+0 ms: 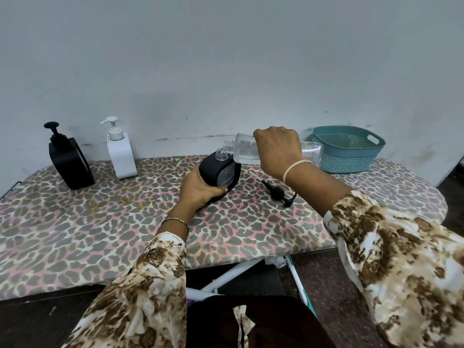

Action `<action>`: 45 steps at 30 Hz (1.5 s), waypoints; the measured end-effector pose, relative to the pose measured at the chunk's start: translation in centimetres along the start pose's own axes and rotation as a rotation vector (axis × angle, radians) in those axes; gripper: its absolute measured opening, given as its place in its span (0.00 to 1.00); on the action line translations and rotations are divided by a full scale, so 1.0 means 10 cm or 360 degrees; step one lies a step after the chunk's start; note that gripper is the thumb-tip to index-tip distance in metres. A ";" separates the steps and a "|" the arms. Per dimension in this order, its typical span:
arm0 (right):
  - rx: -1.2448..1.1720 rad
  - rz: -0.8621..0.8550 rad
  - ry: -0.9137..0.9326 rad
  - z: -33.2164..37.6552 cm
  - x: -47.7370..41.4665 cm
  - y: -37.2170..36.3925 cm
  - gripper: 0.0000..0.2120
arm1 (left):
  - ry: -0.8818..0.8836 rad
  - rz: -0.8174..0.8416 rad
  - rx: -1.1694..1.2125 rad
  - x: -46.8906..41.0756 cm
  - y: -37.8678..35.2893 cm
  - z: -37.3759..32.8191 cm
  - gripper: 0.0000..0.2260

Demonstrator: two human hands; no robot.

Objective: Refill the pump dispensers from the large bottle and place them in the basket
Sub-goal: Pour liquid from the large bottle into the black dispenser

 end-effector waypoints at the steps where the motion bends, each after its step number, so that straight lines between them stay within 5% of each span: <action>1: 0.0001 0.0001 0.0002 0.00 0.00 0.00 0.15 | 0.0003 0.0002 0.0000 -0.01 0.00 0.01 0.36; 45: 0.0002 0.0000 0.0030 0.00 -0.02 0.04 0.14 | 0.0011 -0.0017 -0.0047 -0.04 0.00 0.05 0.35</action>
Point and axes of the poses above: each hand's wrist, its own x-axis away from the middle knuckle, its own y-axis out of the back of the hand, z = x × y, the point moved 7 cm from there along -x, towards the middle knuckle, and after that the axes turned 14 degrees about x, right-handed, at the moved point
